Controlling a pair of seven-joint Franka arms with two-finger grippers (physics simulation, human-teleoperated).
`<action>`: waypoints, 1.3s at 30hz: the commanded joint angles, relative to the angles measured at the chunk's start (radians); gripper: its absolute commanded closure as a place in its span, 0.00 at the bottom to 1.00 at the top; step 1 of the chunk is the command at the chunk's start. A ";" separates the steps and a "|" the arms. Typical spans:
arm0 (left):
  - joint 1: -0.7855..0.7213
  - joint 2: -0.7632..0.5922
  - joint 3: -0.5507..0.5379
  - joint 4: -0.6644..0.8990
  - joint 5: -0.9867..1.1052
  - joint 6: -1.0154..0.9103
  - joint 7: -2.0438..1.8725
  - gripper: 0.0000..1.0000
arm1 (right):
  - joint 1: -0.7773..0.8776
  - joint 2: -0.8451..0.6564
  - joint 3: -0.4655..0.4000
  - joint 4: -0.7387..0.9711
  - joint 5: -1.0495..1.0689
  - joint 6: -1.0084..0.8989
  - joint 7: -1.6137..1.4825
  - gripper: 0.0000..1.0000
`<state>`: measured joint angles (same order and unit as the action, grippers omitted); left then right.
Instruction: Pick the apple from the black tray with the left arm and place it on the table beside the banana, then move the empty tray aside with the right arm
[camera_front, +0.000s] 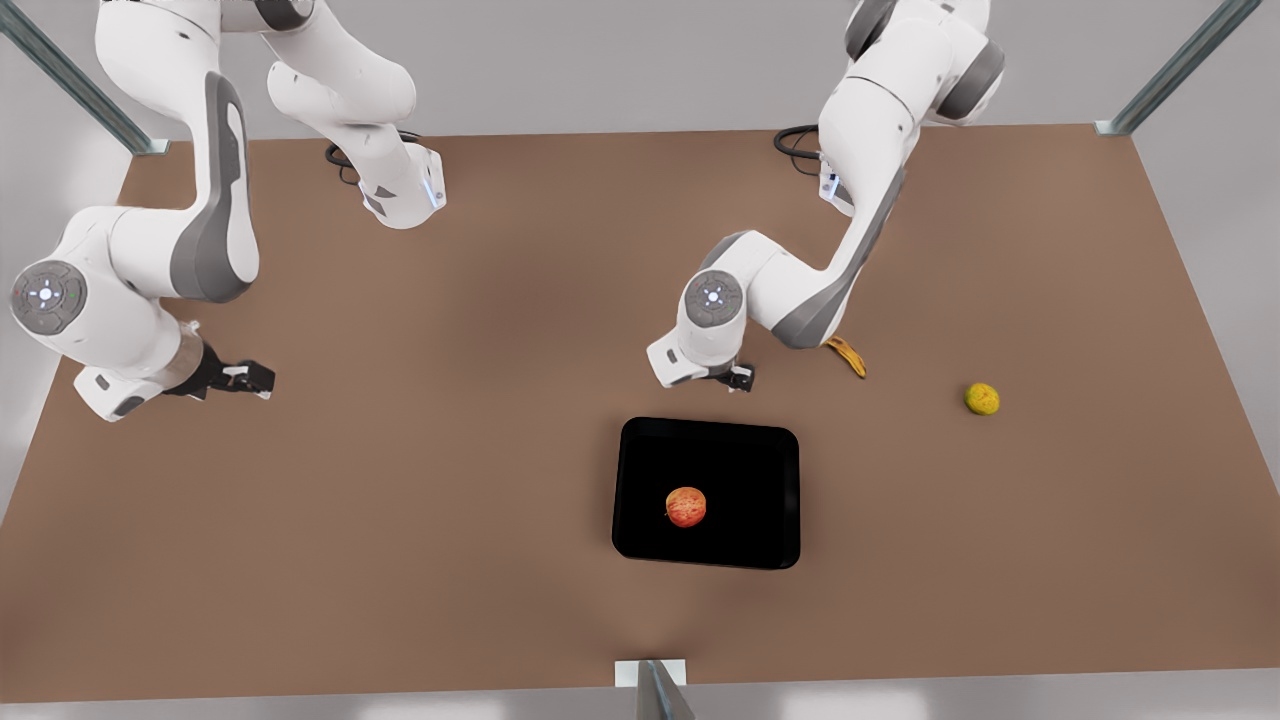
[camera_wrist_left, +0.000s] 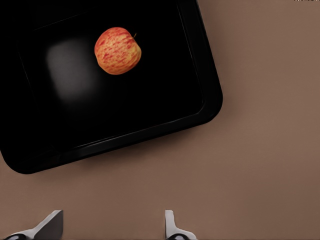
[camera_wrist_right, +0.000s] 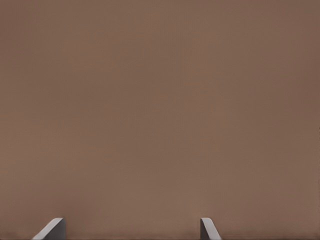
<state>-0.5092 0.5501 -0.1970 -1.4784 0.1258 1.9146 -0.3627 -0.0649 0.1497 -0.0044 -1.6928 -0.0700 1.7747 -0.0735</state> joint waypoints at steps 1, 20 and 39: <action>0.001 0.027 0.004 0.003 0.015 0.124 -0.503 0.00 | -0.003 0.004 -0.012 0.004 -0.001 -0.014 -0.016 0.00; 0.000 0.415 0.102 0.403 0.113 0.414 -0.510 0.00 | 0.011 -0.064 0.052 0.024 0.072 -0.012 -0.012 0.00; -0.012 0.519 0.111 0.400 0.113 0.481 -0.395 0.00 | 0.031 -0.001 0.060 0.064 0.064 0.111 0.054 0.00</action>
<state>-0.5215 1.0692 -0.0877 -1.0784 0.2370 2.3842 -0.7504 -0.0337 0.1475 0.0551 -1.6296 -0.0064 1.8761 -0.0495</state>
